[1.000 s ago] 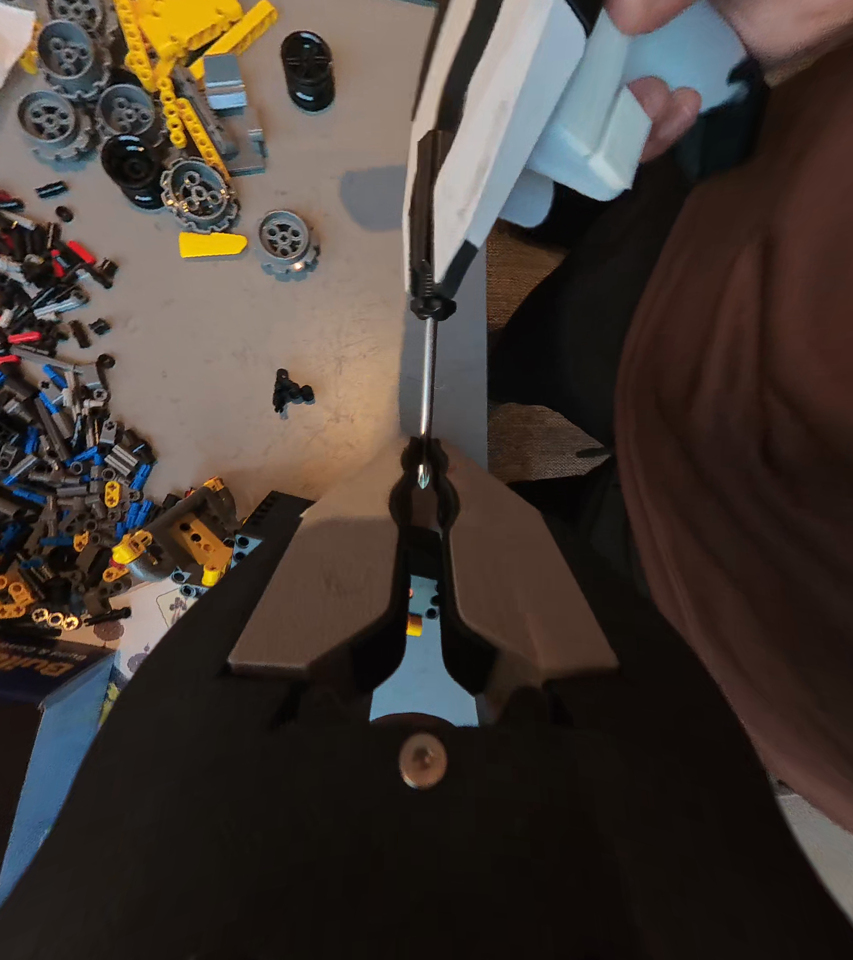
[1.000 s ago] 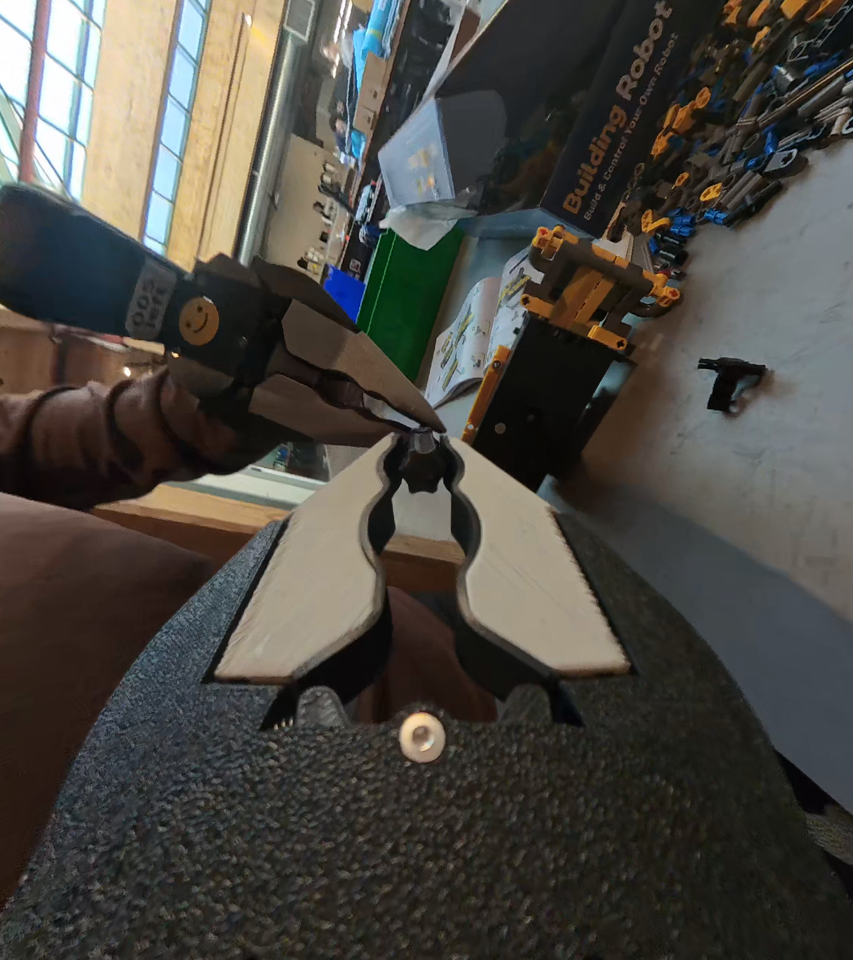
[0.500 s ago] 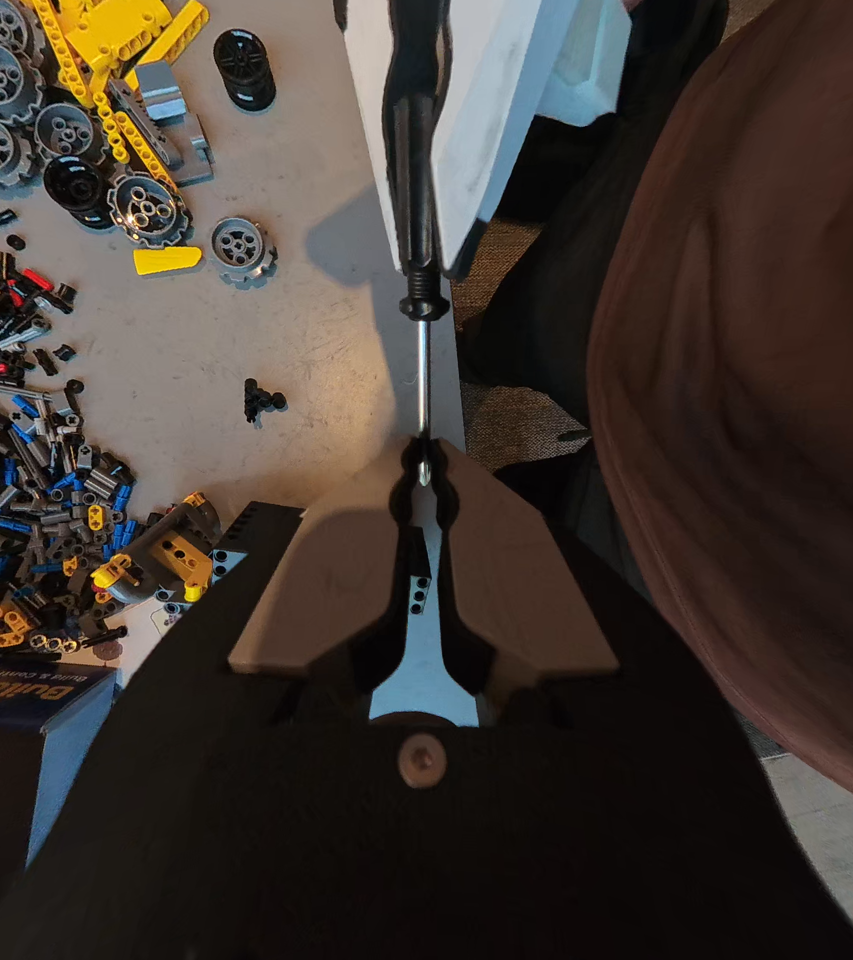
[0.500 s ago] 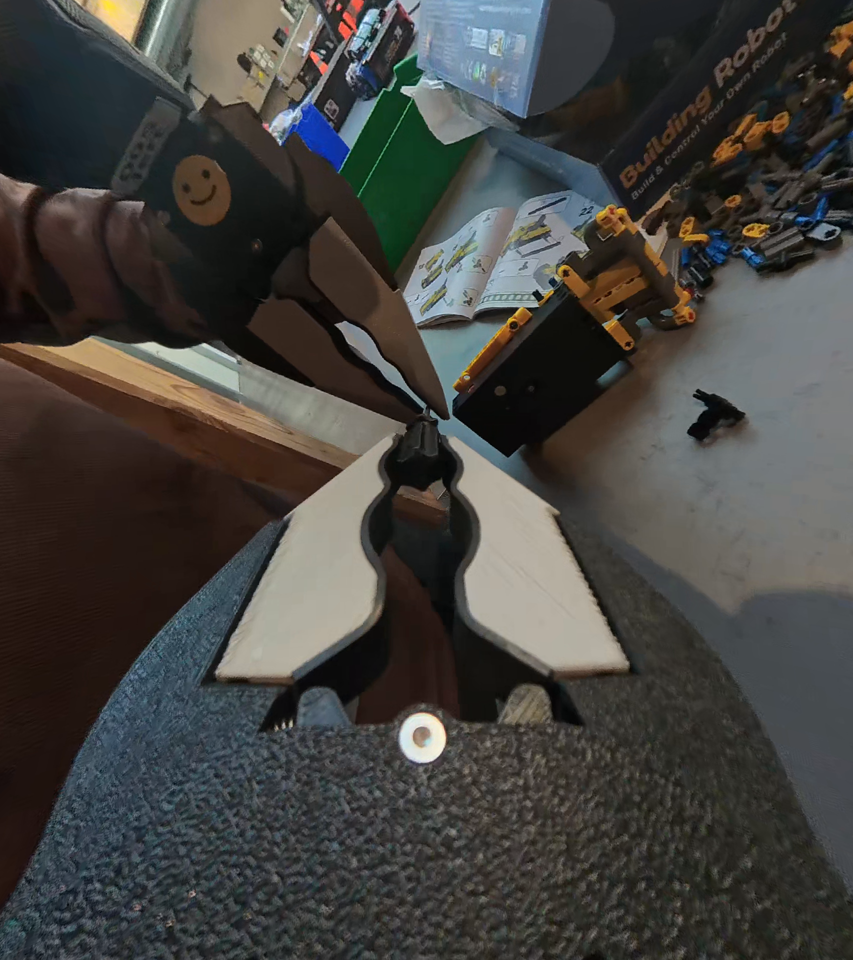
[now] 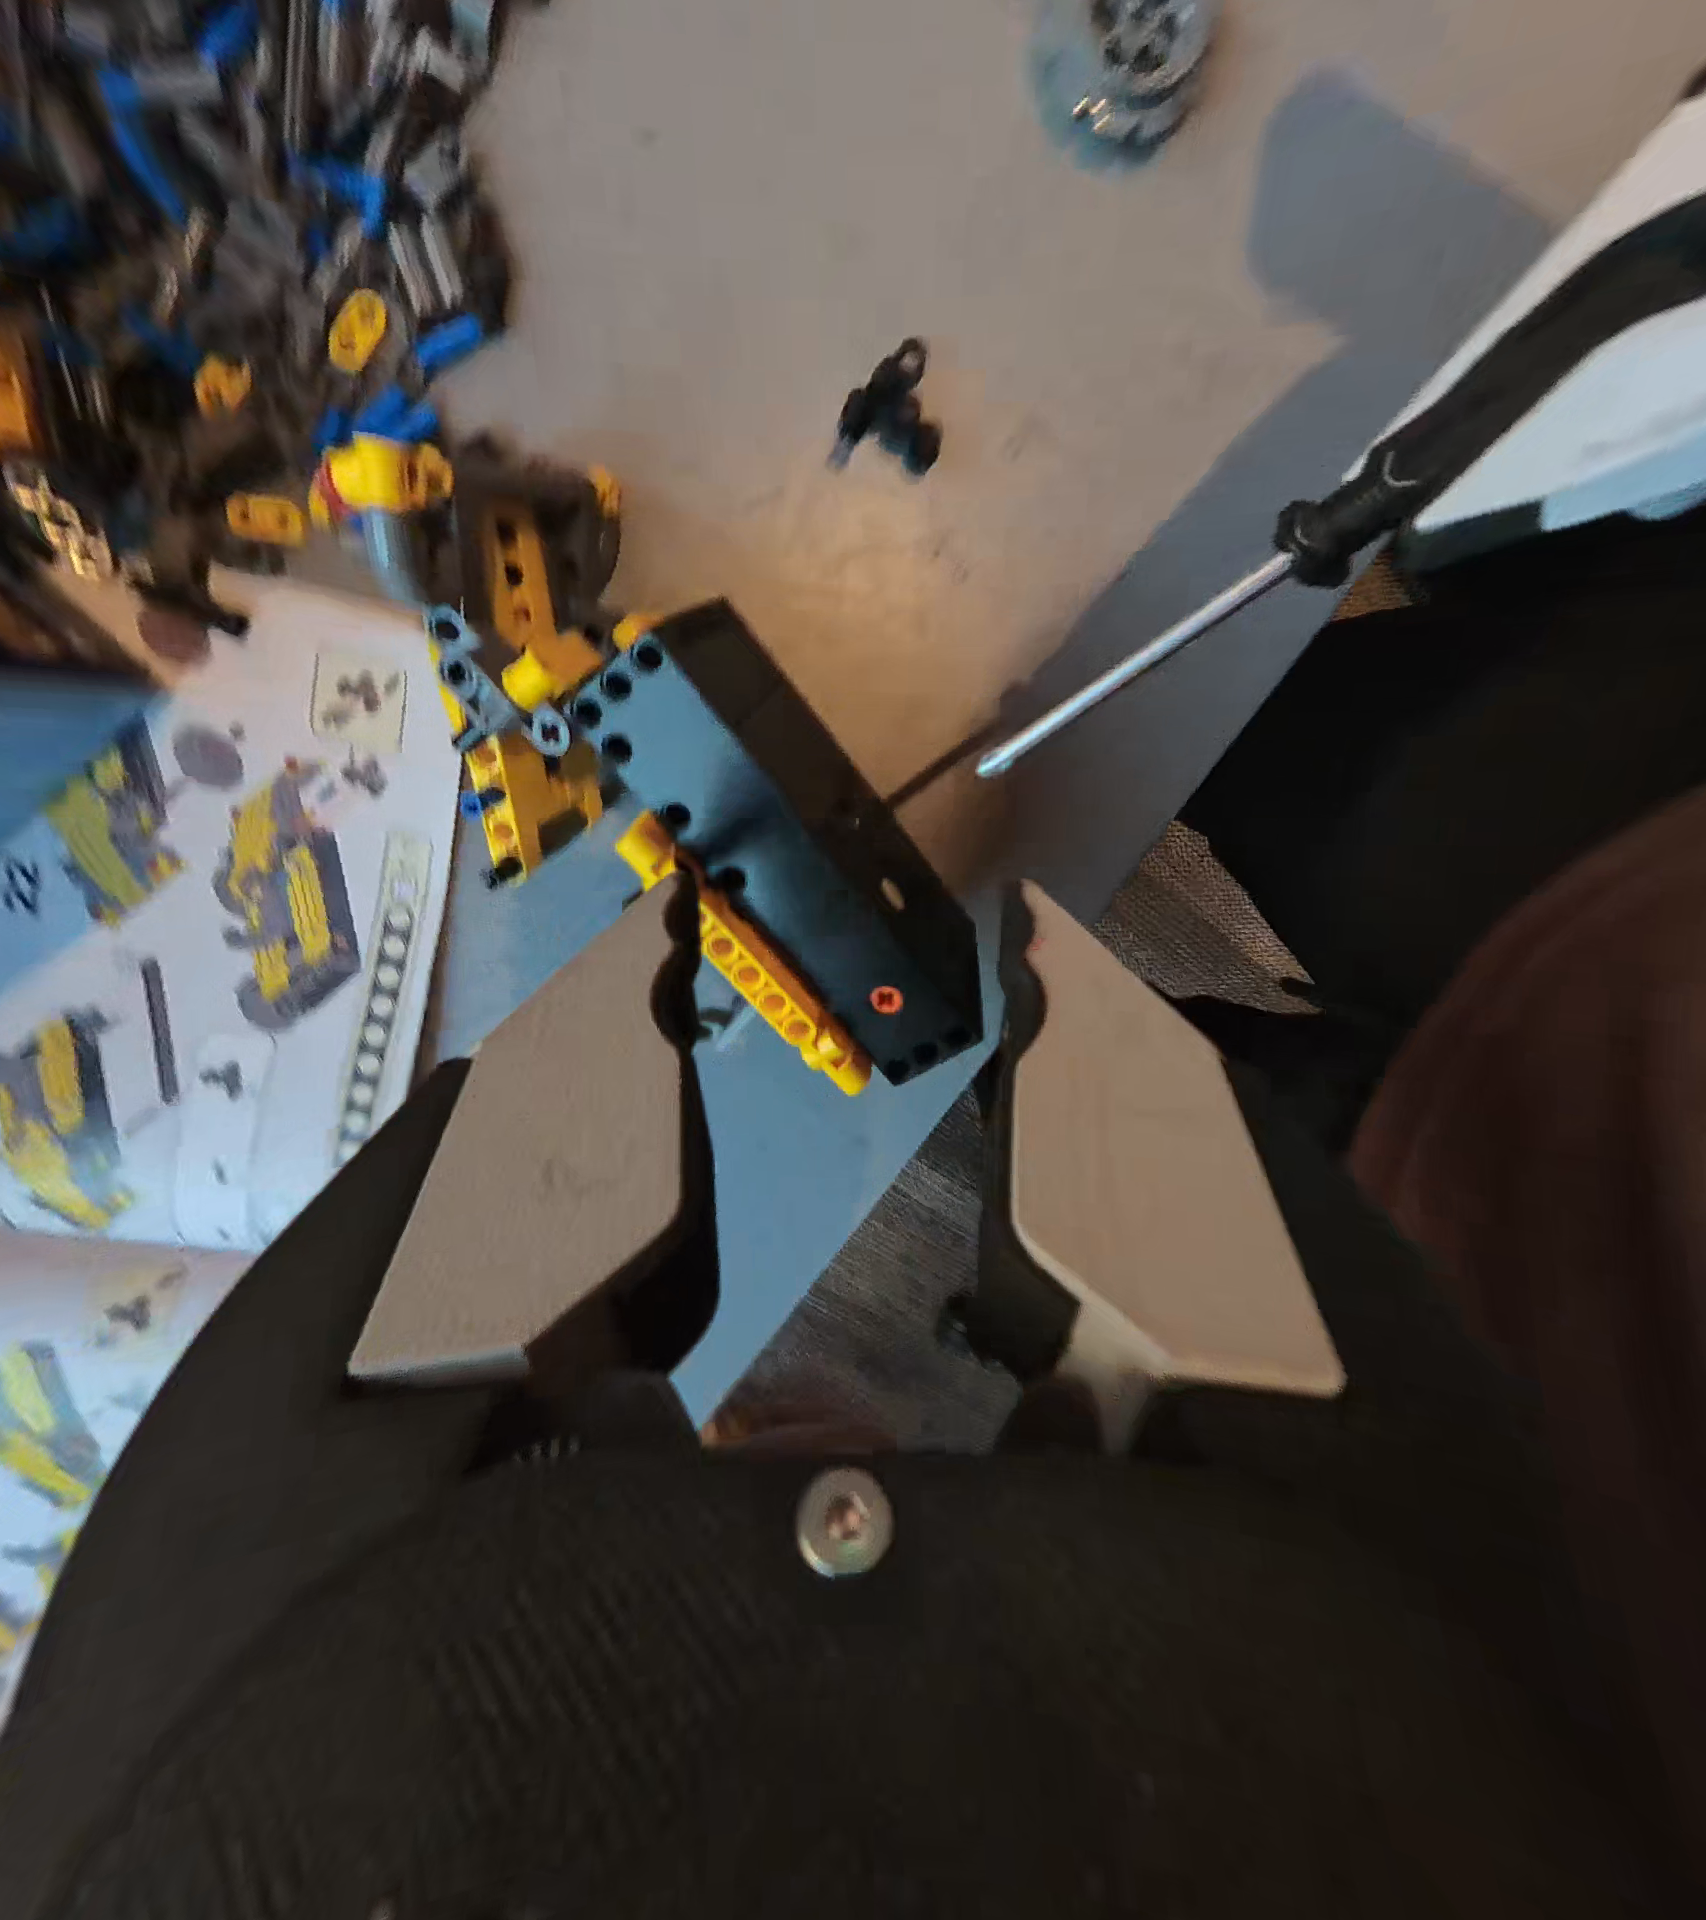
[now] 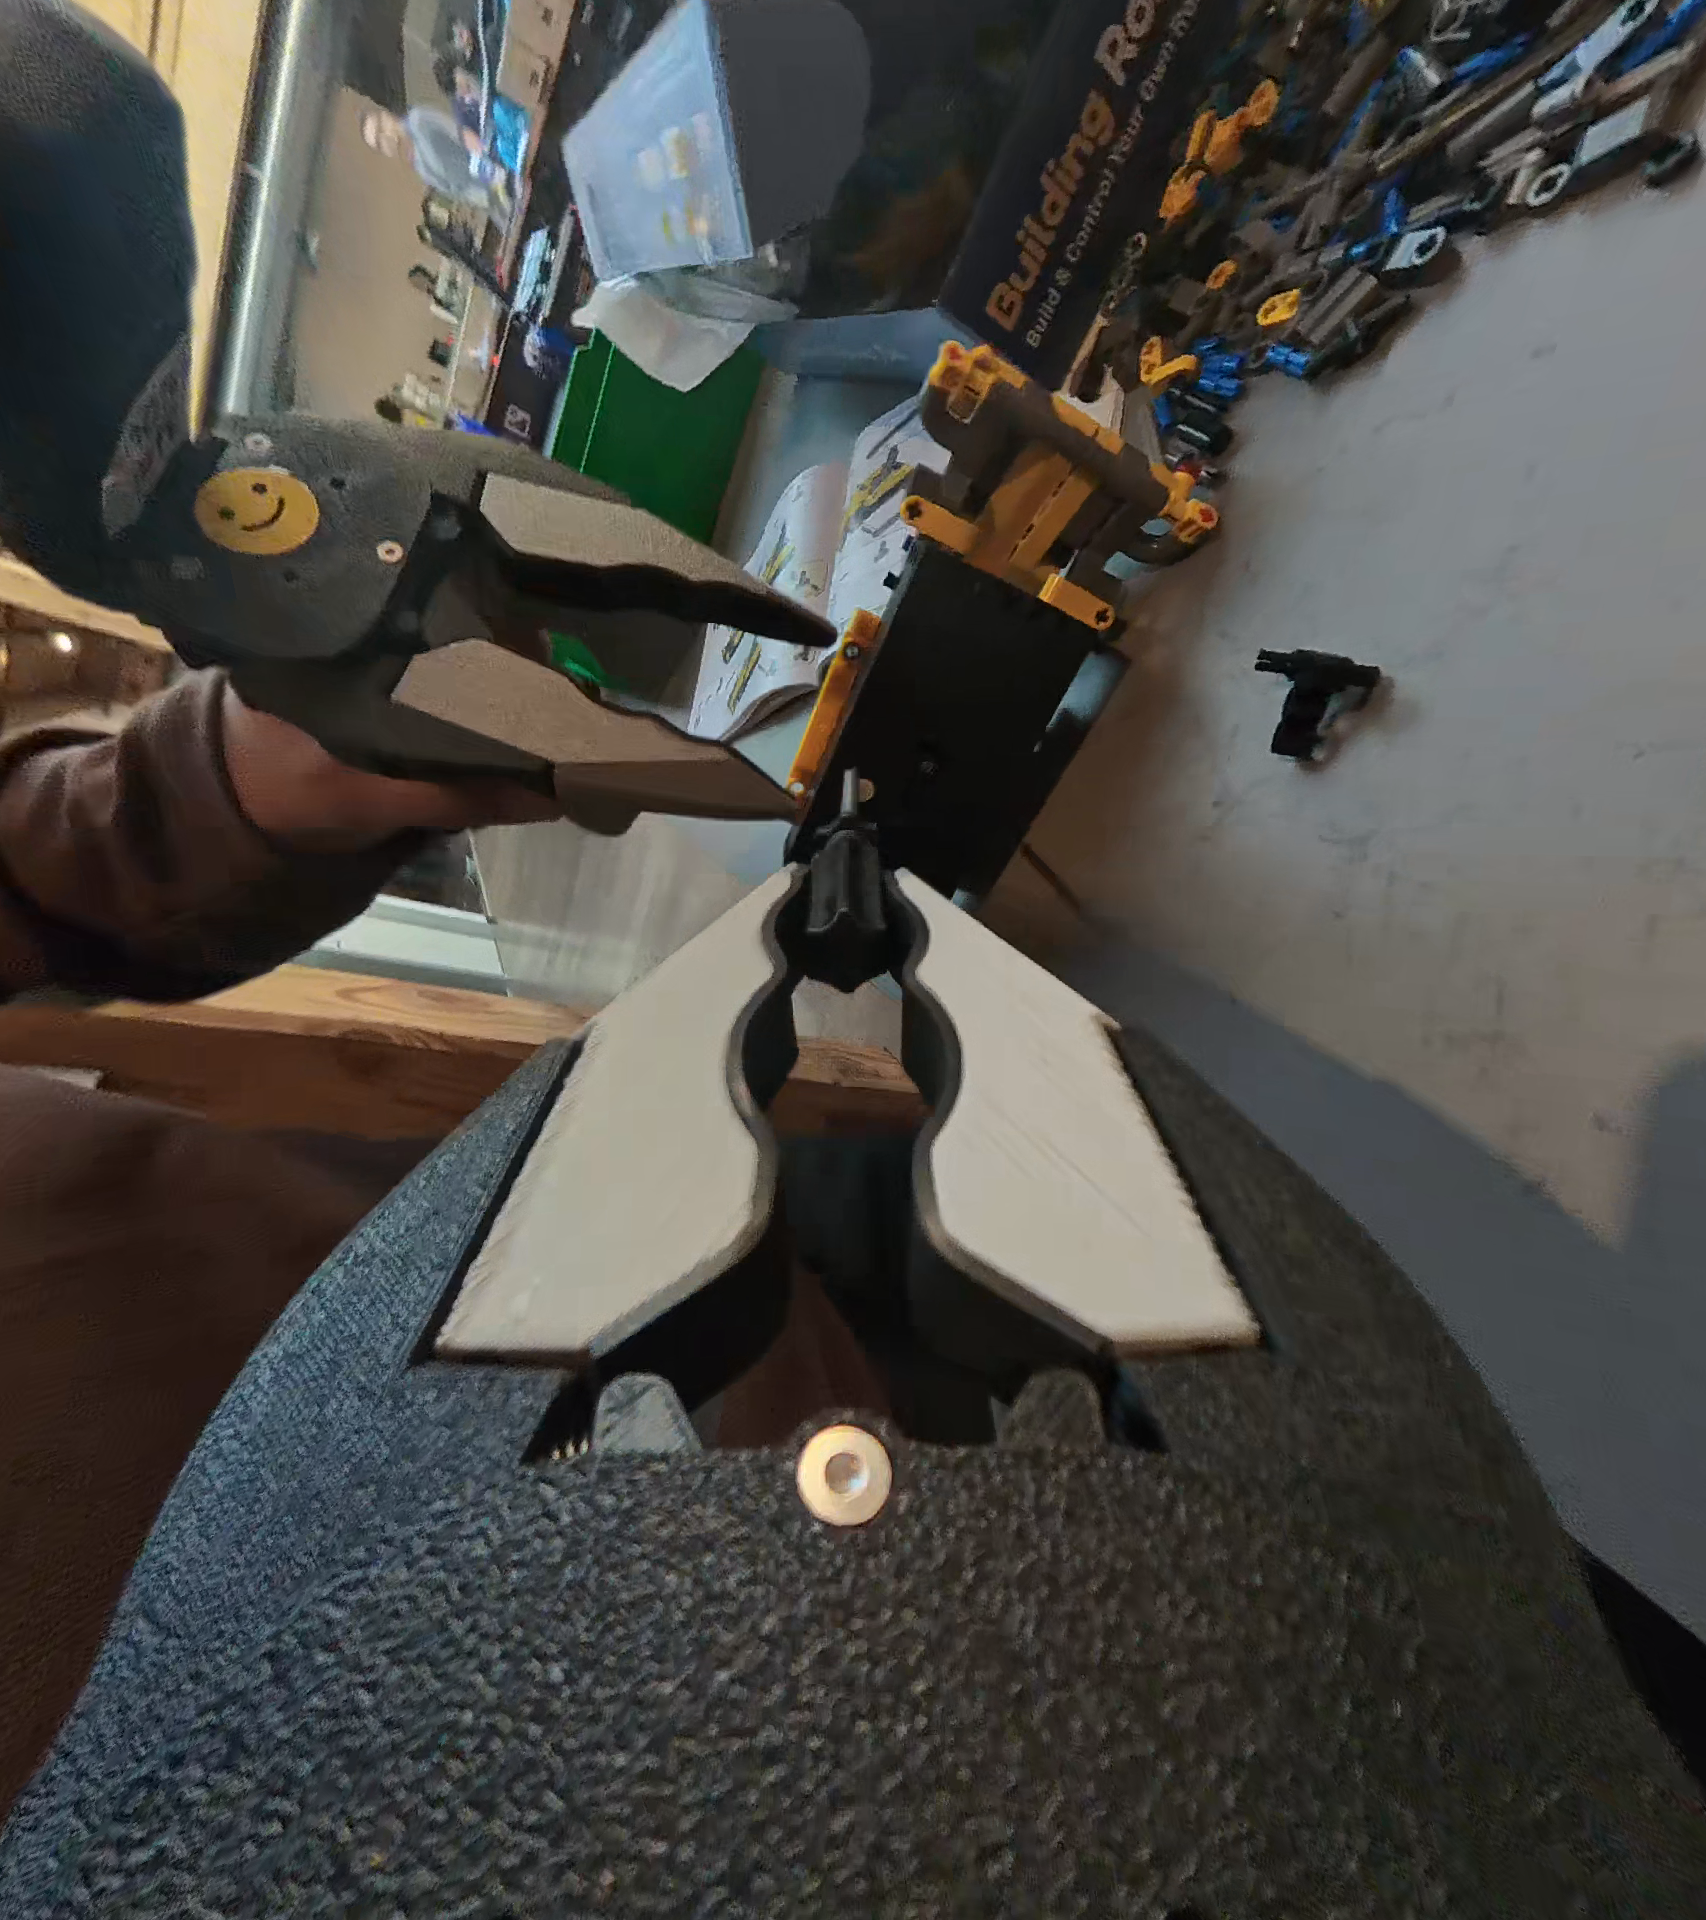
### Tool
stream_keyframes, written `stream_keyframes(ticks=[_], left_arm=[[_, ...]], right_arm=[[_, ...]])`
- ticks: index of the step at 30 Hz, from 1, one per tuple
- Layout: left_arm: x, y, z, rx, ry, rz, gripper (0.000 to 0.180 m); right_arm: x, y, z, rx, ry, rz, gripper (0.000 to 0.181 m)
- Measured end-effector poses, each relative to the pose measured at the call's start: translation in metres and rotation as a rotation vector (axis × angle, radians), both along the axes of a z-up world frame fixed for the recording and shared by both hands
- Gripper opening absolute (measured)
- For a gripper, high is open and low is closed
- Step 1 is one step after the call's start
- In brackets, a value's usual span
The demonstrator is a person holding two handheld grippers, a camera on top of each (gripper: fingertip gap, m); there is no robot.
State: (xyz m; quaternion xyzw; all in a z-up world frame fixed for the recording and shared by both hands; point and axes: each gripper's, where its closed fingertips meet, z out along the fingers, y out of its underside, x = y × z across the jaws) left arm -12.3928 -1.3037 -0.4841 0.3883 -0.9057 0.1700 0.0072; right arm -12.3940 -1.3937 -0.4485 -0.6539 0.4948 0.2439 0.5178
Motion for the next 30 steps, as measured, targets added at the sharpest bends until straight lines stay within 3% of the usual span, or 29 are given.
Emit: stream_keyframes(ticks=[3,6,11,13,17,23,30], left_arm=[[0.004,0.006,-0.001,0.025,-0.014,0.085,0.046],[0.007,0.020,-0.010,0.117,0.019,0.140,0.070],[-0.003,0.016,-0.015,0.061,0.111,0.200,0.077],[-0.008,0.017,-0.026,0.054,0.177,0.231,0.072],[-0.016,0.006,-0.038,-0.070,0.317,0.313,0.043],[-0.014,0.000,-0.036,-0.279,0.447,0.393,0.042],[-0.013,0.003,-0.035,-0.306,0.467,0.383,0.043]], right_arm=[[-0.001,0.006,-0.013,-0.002,0.019,-0.016,0.011],[0.000,0.010,-0.019,0.015,0.026,-0.024,0.011],[0.004,0.016,-0.030,0.021,0.024,-0.028,0.011],[0.005,0.017,-0.032,0.035,0.032,-0.038,0.011],[0.003,0.018,-0.035,0.046,0.032,-0.039,0.011],[0.004,0.015,-0.029,0.025,-0.040,-0.035,0.011],[0.005,0.019,-0.026,-0.033,-0.127,0.010,0.011]])
